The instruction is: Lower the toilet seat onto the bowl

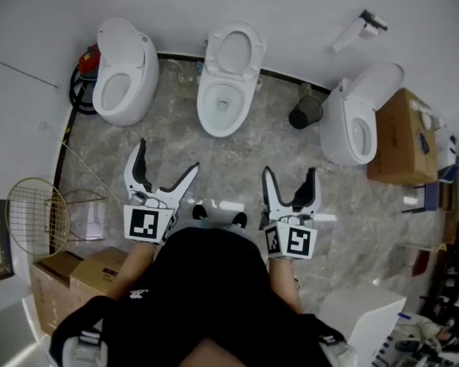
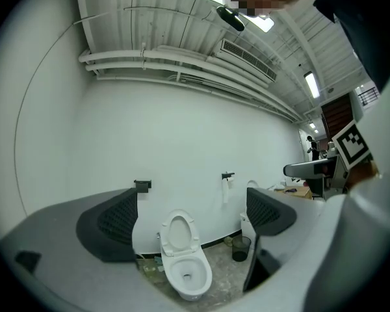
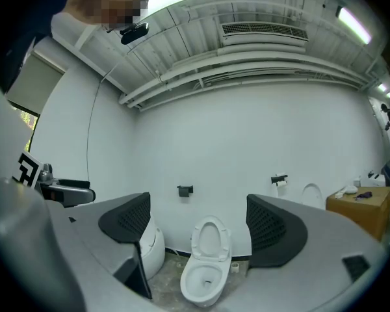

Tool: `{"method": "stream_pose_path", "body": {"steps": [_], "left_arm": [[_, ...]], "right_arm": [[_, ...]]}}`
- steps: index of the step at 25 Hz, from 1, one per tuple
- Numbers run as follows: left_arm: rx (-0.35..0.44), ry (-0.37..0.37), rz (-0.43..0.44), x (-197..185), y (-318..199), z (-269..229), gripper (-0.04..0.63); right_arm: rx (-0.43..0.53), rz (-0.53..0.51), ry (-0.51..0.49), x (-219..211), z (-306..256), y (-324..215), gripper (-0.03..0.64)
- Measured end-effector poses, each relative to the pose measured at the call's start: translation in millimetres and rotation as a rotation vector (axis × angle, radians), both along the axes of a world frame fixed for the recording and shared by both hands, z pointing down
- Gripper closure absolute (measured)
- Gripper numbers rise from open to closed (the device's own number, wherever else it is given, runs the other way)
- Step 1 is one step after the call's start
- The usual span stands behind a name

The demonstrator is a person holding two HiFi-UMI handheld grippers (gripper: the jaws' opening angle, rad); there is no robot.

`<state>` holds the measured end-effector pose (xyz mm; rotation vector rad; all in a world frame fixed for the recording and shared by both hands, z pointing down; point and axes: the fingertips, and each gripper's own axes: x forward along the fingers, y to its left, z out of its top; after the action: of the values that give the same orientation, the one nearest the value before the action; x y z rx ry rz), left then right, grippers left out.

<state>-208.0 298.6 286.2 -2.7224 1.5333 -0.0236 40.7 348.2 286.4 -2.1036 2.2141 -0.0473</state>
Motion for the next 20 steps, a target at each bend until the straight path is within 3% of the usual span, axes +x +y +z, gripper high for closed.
{"method": "stream_pose_path", "body": {"steps": [20], "left_arm": [[0.002,0.038,0.03,-12.8,-35.3,2.2,0.087]], "right_arm": [[0.004,-0.008,0.034,-24.5,-2.4,-33.5,0.17]]}}
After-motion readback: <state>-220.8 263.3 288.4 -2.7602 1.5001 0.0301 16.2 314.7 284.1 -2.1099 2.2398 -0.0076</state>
